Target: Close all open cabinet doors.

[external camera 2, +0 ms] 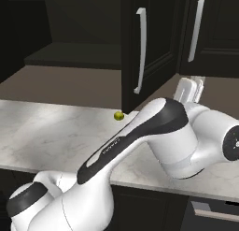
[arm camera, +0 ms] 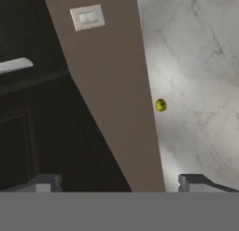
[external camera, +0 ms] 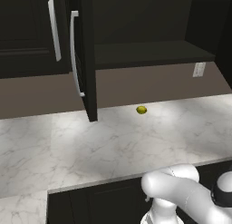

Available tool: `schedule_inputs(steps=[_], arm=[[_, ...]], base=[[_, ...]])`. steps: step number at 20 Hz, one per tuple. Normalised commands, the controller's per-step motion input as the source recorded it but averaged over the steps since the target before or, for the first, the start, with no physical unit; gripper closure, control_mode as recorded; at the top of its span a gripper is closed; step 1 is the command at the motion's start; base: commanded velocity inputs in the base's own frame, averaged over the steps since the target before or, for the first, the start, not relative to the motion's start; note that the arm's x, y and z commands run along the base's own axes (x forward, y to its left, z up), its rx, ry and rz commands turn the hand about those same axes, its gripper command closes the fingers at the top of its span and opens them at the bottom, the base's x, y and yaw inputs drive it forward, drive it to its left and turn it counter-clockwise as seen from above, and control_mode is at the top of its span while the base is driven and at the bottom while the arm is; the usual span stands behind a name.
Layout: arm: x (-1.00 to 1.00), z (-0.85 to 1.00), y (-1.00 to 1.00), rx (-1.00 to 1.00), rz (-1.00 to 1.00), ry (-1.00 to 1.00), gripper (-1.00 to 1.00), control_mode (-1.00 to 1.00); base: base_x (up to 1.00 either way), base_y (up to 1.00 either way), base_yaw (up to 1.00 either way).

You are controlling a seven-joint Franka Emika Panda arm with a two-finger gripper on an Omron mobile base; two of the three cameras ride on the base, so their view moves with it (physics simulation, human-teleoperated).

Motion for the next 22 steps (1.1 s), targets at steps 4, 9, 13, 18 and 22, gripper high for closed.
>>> schedule_inputs(steps=[4,9,13,18,22], arm=[[0.34,0.11,0.11,0.0,0.12,0.0,-1.0,-1.0],[0.33,0.09,0.02,0.02,0.23,0.0,-1.0,-1.0],[0.24,0.12,0.09,0.0,0.22,-0.08,-1.0,-1.0],[0.22,0.17,0.12,0.01,0.2,-0.12,-1.0,-1.0],[0.15,0.16,0.21,0.0,0.17,-0.14,-1.0,-1.0]], base=[[0.0,0.0,0.0],[0.0,0.0,0.0],[0.0,0.0,0.0],[0.0,0.0,0.0],[0.0,0.0,0.0]])
